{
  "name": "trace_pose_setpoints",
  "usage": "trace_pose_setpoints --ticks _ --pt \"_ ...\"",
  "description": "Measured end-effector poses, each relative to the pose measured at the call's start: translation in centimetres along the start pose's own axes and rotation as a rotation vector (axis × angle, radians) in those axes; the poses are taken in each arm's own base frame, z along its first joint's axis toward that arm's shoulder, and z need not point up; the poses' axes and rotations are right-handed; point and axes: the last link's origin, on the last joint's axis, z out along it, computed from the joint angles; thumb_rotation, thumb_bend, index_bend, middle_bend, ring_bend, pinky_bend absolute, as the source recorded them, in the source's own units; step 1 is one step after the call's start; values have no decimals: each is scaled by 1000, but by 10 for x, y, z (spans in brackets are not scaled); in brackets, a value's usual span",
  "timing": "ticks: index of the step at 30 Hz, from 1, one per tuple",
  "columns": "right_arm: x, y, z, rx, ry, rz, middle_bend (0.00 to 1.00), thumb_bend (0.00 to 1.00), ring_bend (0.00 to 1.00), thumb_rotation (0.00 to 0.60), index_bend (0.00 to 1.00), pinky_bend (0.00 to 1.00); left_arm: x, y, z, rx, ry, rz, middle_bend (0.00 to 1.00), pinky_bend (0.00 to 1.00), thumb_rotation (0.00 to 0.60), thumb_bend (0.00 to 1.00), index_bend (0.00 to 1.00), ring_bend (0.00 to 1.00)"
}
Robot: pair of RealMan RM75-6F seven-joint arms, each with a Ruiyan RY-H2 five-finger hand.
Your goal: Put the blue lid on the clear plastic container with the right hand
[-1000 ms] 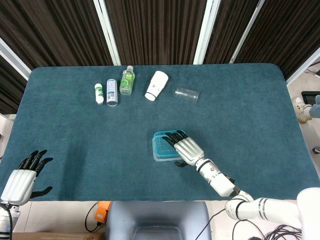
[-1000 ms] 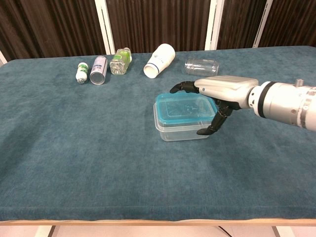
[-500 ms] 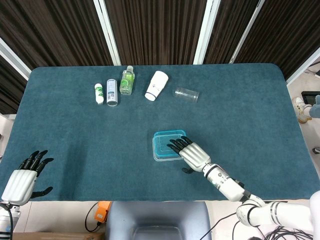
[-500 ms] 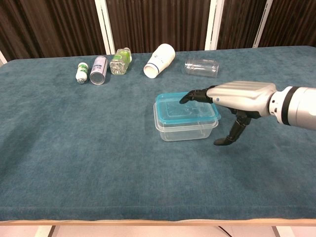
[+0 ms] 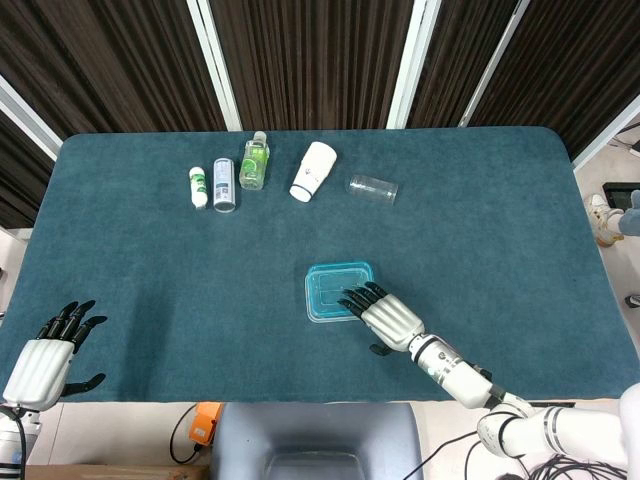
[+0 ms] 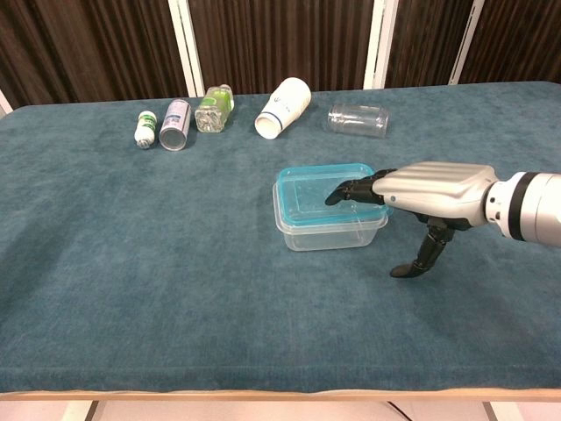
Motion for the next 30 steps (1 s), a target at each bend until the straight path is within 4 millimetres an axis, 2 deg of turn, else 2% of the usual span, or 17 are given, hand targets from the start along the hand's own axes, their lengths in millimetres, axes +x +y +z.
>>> trace_pose_setpoints --ticks 20,30 --pt "8 11 -8 -9 54 33 136 386 115 600 53 111 -1 1 0 -1 -5 3 72 212 600 462 222 23" --pt "7 16 -2 -28 58 21 115 386 88 600 42 74 -1 2 1 -1 -6 6 72 213 600 462 221 23"
